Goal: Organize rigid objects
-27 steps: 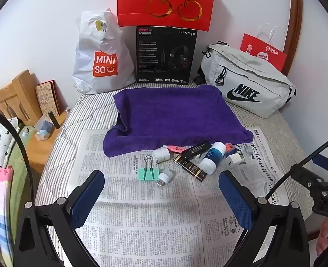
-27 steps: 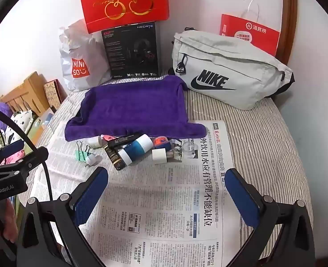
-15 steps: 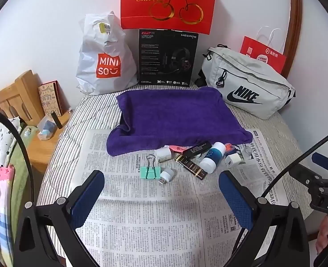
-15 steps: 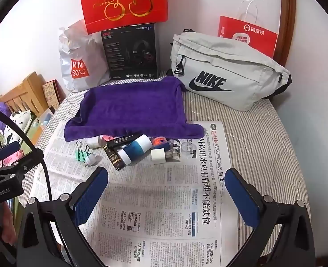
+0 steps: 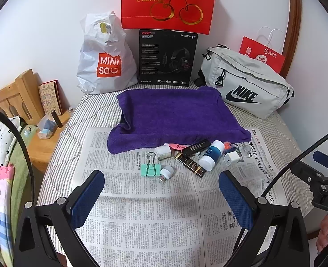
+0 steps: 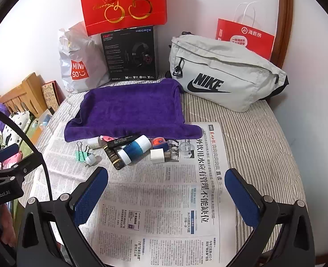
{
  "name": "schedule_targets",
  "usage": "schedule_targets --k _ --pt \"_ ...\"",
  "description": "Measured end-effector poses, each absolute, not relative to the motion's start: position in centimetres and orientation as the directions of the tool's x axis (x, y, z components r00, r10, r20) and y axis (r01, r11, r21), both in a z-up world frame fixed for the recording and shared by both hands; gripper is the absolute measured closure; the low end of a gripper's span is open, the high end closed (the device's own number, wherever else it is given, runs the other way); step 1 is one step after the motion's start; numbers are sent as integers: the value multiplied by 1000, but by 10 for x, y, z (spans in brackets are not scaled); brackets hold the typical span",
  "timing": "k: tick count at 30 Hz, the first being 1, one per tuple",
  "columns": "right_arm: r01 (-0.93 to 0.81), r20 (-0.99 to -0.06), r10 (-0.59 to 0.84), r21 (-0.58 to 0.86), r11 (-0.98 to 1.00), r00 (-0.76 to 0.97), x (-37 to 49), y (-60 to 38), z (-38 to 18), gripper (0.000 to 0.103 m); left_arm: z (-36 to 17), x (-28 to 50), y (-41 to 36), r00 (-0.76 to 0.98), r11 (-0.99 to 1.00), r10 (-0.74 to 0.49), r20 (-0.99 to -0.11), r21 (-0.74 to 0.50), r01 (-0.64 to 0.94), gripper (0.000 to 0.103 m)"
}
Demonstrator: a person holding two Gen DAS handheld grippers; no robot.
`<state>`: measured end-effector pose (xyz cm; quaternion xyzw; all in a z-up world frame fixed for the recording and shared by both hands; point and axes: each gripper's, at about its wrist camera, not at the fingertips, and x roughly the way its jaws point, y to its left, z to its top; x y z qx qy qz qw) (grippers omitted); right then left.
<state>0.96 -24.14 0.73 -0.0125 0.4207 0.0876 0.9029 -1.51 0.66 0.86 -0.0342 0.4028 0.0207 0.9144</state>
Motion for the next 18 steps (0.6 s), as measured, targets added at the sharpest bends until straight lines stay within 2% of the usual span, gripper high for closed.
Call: schedule_targets --k 18 --pt "-165 -759 148 53 985 635 6 -242 10 0 10 -19 5 676 997 22 -737 -35 -70 0"
